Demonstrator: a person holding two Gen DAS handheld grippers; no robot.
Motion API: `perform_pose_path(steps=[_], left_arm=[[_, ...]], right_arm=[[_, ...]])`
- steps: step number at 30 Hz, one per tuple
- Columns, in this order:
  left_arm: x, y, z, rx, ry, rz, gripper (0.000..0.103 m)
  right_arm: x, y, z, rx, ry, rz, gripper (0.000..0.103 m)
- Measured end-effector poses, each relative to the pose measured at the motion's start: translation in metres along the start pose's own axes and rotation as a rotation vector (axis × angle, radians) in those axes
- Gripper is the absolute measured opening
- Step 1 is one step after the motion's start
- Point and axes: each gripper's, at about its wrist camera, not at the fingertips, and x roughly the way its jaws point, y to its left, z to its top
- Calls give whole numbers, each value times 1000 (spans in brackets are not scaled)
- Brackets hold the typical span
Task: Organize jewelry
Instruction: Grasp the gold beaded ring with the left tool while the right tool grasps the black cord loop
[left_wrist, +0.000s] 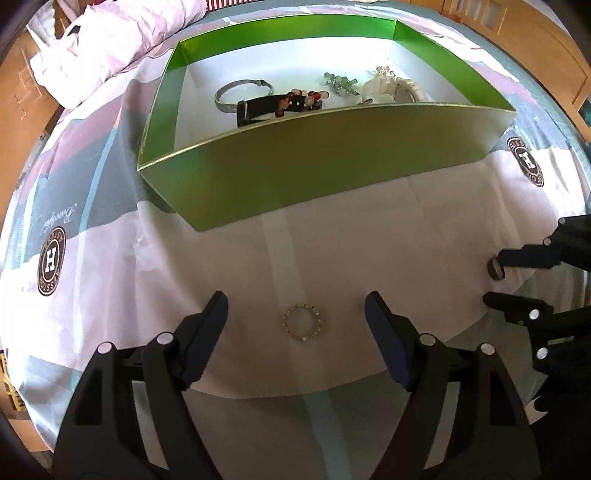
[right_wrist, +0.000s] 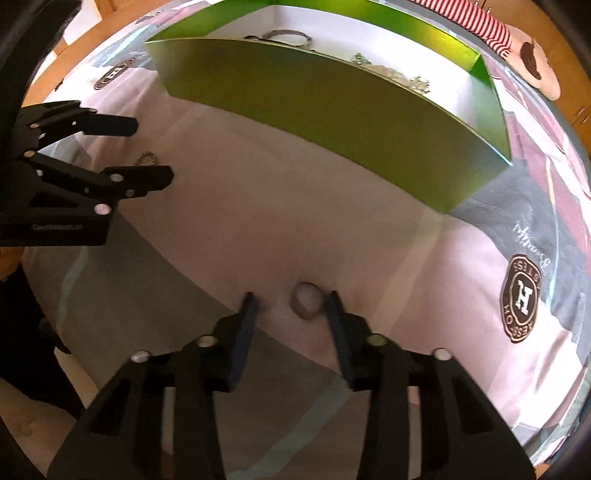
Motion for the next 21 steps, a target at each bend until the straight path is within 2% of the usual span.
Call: perform_pose_path(steps=[1, 3, 5, 8, 11, 14, 15, 16, 18, 21], left_arm=[[2, 0, 0, 0, 4, 3, 78], [4, 0, 1, -7, 7, 2, 77], [4, 0, 3, -19, 7, -13, 61], [3, 0, 6, -26, -2, -16, 50], [2, 2, 7, -30, -5, -21, 34], [2, 3, 7, -36, -5, -26, 34], [2, 3, 7, -37, -5, -27, 37], [2, 3, 7, -39, -2, -30, 50], [1, 5, 8, -37, -7, -29, 60], [0, 0, 6, -22, -1, -26, 60]], right_arm=[[-1, 4, 1, -9, -2, 10, 18], [-4, 8, 2, -15, -19, 13, 19], [-4, 5, 2, 0, -38, 24, 19], [-10, 1, 6, 37, -103, 29, 19], [-15, -2, 3, 69, -146, 36, 19], [-15, -6, 7, 77, -149, 27, 19], [-14, -5, 7, 76, -146, 25, 19], [-8, -5, 8, 74, -139, 24, 19], [-4, -4, 6, 69, -129, 21, 19], [0, -1, 9, 64, -125, 21, 19]])
